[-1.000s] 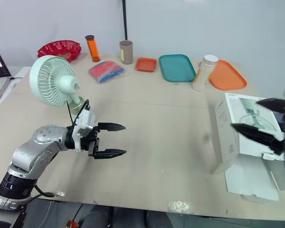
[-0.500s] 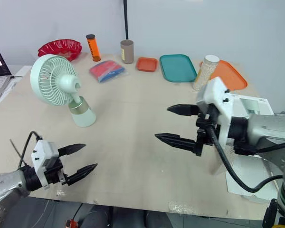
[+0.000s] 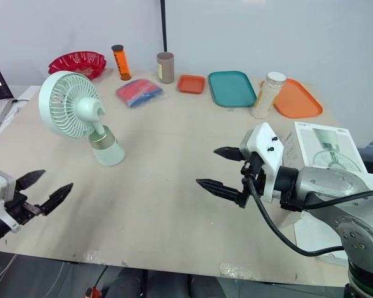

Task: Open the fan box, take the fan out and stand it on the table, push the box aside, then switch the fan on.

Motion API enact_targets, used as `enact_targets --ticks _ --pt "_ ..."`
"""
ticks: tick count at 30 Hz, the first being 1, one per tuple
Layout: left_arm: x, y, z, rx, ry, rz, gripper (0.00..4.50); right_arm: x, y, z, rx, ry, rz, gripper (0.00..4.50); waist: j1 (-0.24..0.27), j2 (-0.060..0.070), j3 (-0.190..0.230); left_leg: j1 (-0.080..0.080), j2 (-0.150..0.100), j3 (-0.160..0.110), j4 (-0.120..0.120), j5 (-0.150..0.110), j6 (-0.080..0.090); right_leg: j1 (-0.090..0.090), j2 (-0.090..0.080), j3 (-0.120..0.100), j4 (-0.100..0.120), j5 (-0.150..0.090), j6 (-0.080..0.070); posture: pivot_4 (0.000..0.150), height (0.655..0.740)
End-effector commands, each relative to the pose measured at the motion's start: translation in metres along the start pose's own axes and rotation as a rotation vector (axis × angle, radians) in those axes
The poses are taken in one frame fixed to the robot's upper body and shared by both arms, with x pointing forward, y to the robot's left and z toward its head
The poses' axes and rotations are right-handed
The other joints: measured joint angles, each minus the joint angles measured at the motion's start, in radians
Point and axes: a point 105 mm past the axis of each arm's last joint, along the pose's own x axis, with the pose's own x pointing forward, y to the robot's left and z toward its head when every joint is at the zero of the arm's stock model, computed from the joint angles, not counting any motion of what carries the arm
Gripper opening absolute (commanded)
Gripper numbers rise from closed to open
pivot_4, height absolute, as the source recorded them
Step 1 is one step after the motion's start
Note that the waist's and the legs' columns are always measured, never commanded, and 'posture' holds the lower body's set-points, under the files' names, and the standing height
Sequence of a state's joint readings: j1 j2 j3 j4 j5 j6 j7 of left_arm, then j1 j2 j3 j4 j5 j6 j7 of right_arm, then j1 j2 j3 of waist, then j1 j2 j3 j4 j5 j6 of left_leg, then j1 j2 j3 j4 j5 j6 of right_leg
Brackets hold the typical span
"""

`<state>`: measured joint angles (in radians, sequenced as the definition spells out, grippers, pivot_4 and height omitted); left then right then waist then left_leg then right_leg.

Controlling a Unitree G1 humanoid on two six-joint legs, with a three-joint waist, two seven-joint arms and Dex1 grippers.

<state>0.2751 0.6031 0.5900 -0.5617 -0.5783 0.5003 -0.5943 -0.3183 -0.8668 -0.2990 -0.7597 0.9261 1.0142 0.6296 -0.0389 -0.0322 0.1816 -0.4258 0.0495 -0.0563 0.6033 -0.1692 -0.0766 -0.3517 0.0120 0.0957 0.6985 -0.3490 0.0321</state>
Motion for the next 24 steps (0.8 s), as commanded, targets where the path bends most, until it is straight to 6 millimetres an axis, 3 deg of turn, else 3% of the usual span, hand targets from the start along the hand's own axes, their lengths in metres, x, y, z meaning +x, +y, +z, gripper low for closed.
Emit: enact_targets --ticks 1,6,10,14,24 --pt "0.007 0.011 0.019 -0.011 -0.051 0.048 4.50 0.002 0.005 0.010 -0.045 -0.031 0.023 4.39 0.000 0.000 0.000 0.000 0.000 0.000 0.000 0.000 0.000 0.000 0.000 0.000 0.000 0.000 0.000 0.150 0.7400" --pt "0.019 0.024 0.032 -0.051 -0.082 0.099 4.50 0.004 0.008 0.010 -0.038 -0.032 0.028 4.39 -0.001 0.000 0.000 -0.001 0.000 0.000 0.000 0.000 0.000 0.000 0.000 0.000 0.000 0.000 0.000 0.150 0.7400" --pt "0.034 0.040 0.055 -0.059 -0.155 0.169 4.50 0.007 0.010 0.012 -0.035 -0.041 0.033 4.39 -0.001 0.000 0.000 -0.001 0.000 -0.001 0.000 0.000 0.000 -0.001 0.001 -0.001 0.000 0.000 0.000 0.150 0.7400" --pt "0.046 0.034 0.066 -0.103 -0.176 0.134 4.50 0.009 0.012 0.013 -0.030 -0.052 0.039 4.39 -0.001 0.000 0.000 -0.002 0.000 -0.001 0.000 0.000 0.000 -0.001 0.000 -0.001 0.000 0.000 0.000 0.150 0.7400" --pt "0.057 0.017 0.058 -0.138 -0.149 0.063 4.50 0.016 0.022 0.019 -0.002 -0.092 0.060 4.39 -0.005 0.000 0.000 -0.002 0.000 -0.001 0.000 0.000 0.000 -0.001 0.000 -0.001 0.000 0.000 -0.001 0.150 0.7400"
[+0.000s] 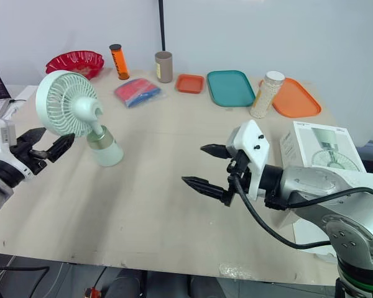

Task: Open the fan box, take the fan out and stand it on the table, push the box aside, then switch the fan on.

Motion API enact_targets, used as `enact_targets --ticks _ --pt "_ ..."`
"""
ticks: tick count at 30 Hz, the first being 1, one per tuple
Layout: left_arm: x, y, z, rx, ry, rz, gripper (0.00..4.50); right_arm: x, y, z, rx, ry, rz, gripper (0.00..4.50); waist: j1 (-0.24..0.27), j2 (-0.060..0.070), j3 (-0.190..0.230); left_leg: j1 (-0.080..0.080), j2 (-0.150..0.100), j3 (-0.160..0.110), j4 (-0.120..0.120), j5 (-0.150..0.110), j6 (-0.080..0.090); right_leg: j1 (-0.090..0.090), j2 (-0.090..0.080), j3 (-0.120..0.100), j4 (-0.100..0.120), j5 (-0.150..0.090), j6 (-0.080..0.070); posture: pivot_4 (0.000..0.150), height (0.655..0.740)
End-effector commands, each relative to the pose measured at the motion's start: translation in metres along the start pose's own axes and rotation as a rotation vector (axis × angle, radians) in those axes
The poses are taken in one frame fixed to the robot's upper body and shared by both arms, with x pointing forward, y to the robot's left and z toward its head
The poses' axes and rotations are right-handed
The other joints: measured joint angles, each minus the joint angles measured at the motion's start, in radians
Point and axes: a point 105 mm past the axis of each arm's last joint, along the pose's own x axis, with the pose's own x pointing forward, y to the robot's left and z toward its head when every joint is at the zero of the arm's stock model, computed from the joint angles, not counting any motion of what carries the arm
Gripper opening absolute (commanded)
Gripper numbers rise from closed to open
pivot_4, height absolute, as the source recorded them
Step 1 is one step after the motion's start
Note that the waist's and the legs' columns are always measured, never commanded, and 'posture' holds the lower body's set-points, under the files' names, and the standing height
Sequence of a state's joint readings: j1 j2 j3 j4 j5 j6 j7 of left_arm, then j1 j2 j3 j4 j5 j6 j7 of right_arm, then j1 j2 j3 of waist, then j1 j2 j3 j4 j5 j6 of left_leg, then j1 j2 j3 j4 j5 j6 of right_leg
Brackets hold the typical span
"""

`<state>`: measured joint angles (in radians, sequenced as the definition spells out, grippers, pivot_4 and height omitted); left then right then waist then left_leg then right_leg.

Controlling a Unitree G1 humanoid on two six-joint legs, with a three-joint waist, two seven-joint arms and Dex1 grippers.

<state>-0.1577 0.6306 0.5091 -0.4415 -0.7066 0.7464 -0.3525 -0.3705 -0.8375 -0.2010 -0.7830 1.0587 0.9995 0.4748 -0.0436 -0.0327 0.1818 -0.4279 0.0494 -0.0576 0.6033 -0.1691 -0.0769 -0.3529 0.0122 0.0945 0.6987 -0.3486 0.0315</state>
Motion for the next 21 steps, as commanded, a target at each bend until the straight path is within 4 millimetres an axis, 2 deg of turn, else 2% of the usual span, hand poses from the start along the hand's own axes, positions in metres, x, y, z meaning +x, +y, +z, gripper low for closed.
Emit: enact_targets --ticks 1,14,15,17,18,21 --pt "0.000 -0.003 0.006 0.020 -0.027 -0.006 4.50 -0.001 0.005 0.010 -0.040 -0.036 0.005 4.39 0.000 0.000 0.000 0.000 0.000 0.000 0.000 0.000 0.000 0.000 0.000 0.000 0.000 0.000 0.000 0.150 0.7400" --pt "0.012 0.003 0.011 -0.008 -0.068 0.022 4.50 -0.002 0.006 0.008 -0.024 -0.036 -0.007 4.39 0.000 0.000 0.000 0.000 0.000 0.000 0.000 0.000 0.000 0.000 0.000 0.000 0.000 0.000 0.000 0.150 0.7400" --pt "0.013 0.003 0.012 -0.006 -0.070 0.019 3.97 -0.002 0.006 0.008 -0.024 -0.037 -0.007 4.50 0.000 0.000 0.000 0.000 0.000 0.000 0.000 0.000 0.000 0.000 0.000 0.000 0.000 0.000 0.000 0.150 0.7400" --pt "0.014 0.003 0.013 -0.004 -0.073 0.017 3.33 -0.002 0.006 0.008 -0.022 -0.039 -0.010 4.50 0.000 0.000 0.000 0.000 0.000 0.000 0.000 0.000 0.000 0.000 0.000 0.000 0.000 0.000 0.000 0.150 0.7400" --pt "0.014 0.003 0.013 -0.003 -0.072 0.018 3.20 -0.002 0.005 0.008 -0.020 -0.039 -0.012 4.50 0.000 0.000 0.000 -0.001 0.000 0.000 0.000 0.000 0.000 0.000 0.000 0.000 0.000 0.000 0.000 0.150 0.7400" --pt "0.015 0.003 0.013 -0.002 -0.072 0.017 3.20 -0.001 0.006 0.007 -0.018 -0.039 -0.011 4.50 0.000 0.000 0.000 -0.001 0.000 0.000 0.000 0.000 0.000 0.000 0.000 0.000 0.000 0.000 0.000 0.150 0.7400"
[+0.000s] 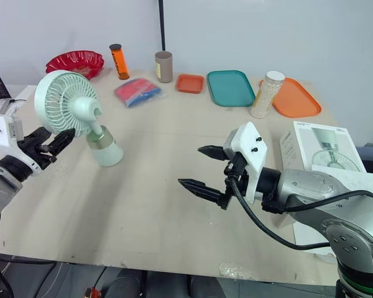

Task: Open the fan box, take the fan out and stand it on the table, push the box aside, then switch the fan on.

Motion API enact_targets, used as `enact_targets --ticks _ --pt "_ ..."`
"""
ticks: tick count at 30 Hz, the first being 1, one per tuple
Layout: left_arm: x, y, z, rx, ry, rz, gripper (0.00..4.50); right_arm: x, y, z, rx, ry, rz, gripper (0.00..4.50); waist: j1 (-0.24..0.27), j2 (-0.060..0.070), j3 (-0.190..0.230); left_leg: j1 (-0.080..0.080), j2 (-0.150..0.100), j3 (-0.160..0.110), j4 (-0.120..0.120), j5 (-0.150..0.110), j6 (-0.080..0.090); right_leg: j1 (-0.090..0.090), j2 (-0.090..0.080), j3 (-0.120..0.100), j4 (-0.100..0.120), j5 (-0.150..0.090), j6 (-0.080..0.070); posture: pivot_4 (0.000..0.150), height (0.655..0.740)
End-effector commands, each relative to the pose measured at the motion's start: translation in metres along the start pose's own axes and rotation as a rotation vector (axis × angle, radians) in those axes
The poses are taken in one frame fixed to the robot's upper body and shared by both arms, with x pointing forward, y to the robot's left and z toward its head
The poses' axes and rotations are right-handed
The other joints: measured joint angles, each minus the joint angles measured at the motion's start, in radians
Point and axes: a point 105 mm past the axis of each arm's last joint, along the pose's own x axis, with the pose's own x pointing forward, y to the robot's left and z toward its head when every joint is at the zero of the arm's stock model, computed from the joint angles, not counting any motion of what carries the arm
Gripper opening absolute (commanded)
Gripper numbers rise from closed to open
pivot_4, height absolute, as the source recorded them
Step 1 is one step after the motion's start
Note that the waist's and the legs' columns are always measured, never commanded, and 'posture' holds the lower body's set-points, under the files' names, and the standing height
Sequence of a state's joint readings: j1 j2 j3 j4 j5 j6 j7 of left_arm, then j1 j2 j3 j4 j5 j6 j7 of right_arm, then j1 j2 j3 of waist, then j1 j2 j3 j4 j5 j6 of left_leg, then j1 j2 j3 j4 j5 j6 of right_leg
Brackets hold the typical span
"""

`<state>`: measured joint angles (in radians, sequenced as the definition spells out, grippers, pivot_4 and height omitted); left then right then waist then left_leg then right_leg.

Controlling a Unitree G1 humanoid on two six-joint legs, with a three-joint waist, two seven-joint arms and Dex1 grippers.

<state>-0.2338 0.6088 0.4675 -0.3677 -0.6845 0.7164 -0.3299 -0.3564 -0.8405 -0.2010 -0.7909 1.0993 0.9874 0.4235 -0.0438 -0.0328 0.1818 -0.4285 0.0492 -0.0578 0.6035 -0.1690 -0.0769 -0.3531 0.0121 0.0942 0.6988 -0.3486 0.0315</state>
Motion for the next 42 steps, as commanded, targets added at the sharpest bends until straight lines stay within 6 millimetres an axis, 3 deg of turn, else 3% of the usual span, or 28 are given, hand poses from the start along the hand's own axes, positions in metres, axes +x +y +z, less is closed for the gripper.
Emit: enact_targets --ticks 1,11,16,36,40,42 --pt "0.000 0.000 0.011 0.026 -0.043 0.001 3.20 -0.001 0.005 0.007 -0.035 -0.028 0.006 4.50 0.000 0.000 0.000 0.000 0.000 0.000 0.000 0.000 0.000 0.000 0.000 0.000 0.000 0.000 0.000 0.150 0.7400" --pt "0.008 -0.002 0.017 0.026 -0.047 -0.023 3.20 0.001 0.007 0.007 -0.020 -0.044 -0.006 4.50 0.000 0.000 0.000 0.000 0.000 0.000 0.000 0.000 0.000 0.000 0.000 0.000 0.000 0.000 0.000 0.150 0.7400" --pt "0.010 -0.004 0.017 0.024 -0.036 -0.038 1.95 0.001 0.008 0.007 -0.010 -0.051 -0.016 4.50 0.000 0.000 0.000 0.000 0.000 0.000 0.000 0.000 0.000 0.000 0.000 0.000 0.000 0.000 0.000 0.150 0.7400" --pt "0.015 -0.005 0.026 -0.008 0.023 -0.080 1.95 0.010 0.015 0.011 0.007 -0.098 -0.045 4.50 0.000 0.000 0.000 -0.001 -0.001 -0.001 0.000 0.000 0.000 0.000 0.000 -0.001 0.000 0.000 0.000 0.150 0.7400" --pt "0.017 -0.008 0.027 -0.009 0.020 -0.086 1.95 0.013 0.015 0.012 0.017 -0.113 -0.052 4.50 0.000 0.000 0.000 -0.001 -0.001 -0.001 0.000 0.000 0.000 0.000 -0.001 -0.001 0.000 0.000 0.000 0.150 0.7400" --pt "0.021 -0.019 0.033 -0.004 -0.011 -0.118 1.95 0.014 0.015 0.013 0.016 -0.116 -0.050 4.50 0.001 0.000 0.000 -0.001 -0.001 -0.001 0.000 0.000 0.000 0.000 -0.001 -0.001 0.000 0.000 0.000 0.150 0.7400"
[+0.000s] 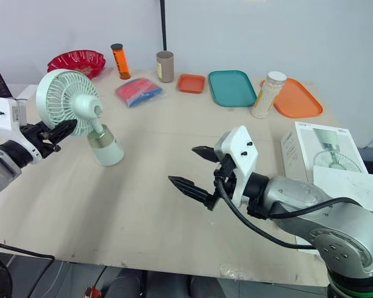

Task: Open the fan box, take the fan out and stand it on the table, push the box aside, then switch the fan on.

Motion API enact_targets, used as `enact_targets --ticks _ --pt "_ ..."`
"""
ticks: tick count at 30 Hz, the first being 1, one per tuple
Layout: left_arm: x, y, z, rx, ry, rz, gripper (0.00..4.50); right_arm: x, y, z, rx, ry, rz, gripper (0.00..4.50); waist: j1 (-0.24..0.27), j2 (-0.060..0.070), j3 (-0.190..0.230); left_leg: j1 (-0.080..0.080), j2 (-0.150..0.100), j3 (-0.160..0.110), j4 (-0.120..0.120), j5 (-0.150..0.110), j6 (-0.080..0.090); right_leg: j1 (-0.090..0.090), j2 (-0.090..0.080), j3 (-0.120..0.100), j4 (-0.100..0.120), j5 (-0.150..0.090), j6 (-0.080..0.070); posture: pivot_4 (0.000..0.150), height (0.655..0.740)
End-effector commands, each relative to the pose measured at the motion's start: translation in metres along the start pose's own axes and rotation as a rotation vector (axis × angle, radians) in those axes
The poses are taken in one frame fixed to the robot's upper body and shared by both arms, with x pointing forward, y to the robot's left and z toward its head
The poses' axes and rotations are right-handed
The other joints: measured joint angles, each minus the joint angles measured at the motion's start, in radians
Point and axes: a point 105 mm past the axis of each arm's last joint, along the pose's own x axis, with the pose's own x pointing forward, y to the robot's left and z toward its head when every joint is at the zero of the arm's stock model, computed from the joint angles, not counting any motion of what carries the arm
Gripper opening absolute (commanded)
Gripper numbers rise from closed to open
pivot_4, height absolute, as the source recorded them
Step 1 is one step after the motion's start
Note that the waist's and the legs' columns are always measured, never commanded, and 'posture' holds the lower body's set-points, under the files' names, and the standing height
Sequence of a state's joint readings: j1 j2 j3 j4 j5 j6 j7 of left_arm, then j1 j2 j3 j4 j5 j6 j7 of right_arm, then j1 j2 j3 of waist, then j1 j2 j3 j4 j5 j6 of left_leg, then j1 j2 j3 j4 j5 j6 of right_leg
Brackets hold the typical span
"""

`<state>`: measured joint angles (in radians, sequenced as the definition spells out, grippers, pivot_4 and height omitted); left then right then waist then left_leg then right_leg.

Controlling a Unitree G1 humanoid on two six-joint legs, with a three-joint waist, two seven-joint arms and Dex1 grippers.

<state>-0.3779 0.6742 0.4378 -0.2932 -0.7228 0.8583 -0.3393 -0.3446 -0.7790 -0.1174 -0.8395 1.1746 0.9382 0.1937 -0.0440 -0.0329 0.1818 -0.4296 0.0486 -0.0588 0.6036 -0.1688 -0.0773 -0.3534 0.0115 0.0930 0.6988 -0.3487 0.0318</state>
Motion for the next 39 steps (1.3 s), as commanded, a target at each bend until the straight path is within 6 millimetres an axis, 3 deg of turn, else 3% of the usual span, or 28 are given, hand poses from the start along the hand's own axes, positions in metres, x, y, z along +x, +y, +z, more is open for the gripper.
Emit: enact_targets --ticks 1,6,13,20,23,31,39 --pt "0.004 -0.019 0.022 0.025 -0.086 -0.072 1.95 0.000 0.007 0.012 -0.041 -0.051 0.014 4.50 0.002 0.000 0.000 -0.001 0.000 0.000 0.000 0.000 0.000 0.000 0.000 0.000 0.000 0.000 0.000 0.150 0.7400" --pt "0.006 -0.047 0.031 0.048 -0.142 -0.131 1.95 0.001 0.005 0.014 -0.056 -0.044 0.016 4.50 0.005 0.000 0.000 -0.002 0.000 -0.002 0.001 0.000 0.000 -0.001 -0.001 -0.002 0.000 0.000 0.000 0.150 0.7400" --pt "0.001 -0.068 0.027 0.059 -0.153 -0.167 1.95 0.003 0.003 0.016 -0.061 -0.035 0.039 4.50 0.000 -0.001 0.001 -0.003 0.000 -0.002 0.001 0.000 0.000 -0.002 0.000 -0.002 0.000 0.000 0.000 0.150 0.7400" --pt "-0.004 -0.087 0.024 0.062 -0.149 -0.208 1.95 0.015 -0.014 0.016 -0.079 -0.019 -0.031 4.50 0.000 -0.001 0.001 -0.003 0.000 -0.002 0.001 0.000 -0.001 -0.002 0.000 -0.002 0.000 0.000 0.000 0.150 0.7400" --pt "0.000 -0.102 0.024 0.075 -0.145 -0.256 1.95 0.029 -0.024 0.016 -0.073 -0.017 -0.101 4.50 0.000 -0.001 0.001 -0.003 0.000 -0.002 0.001 0.000 -0.001 -0.002 0.000 -0.002 0.000 0.000 0.000 0.150 0.7400" --pt "0.010 -0.124 0.019 0.072 -0.132 -0.308 1.95 0.061 -0.025 0.008 -0.042 0.003 -0.145 4.50 -0.001 -0.001 0.001 -0.005 0.000 -0.003 0.001 0.002 -0.003 -0.004 0.000 -0.003 0.001 0.001 -0.001 0.150 0.7400" --pt "0.009 -0.135 0.018 0.057 -0.134 -0.324 1.95 0.072 -0.033 -0.003 0.010 0.034 -0.197 4.50 0.000 -0.001 0.001 -0.007 -0.001 -0.008 0.002 0.002 -0.004 -0.004 0.000 -0.007 0.001 0.001 -0.001 0.150 0.7400"
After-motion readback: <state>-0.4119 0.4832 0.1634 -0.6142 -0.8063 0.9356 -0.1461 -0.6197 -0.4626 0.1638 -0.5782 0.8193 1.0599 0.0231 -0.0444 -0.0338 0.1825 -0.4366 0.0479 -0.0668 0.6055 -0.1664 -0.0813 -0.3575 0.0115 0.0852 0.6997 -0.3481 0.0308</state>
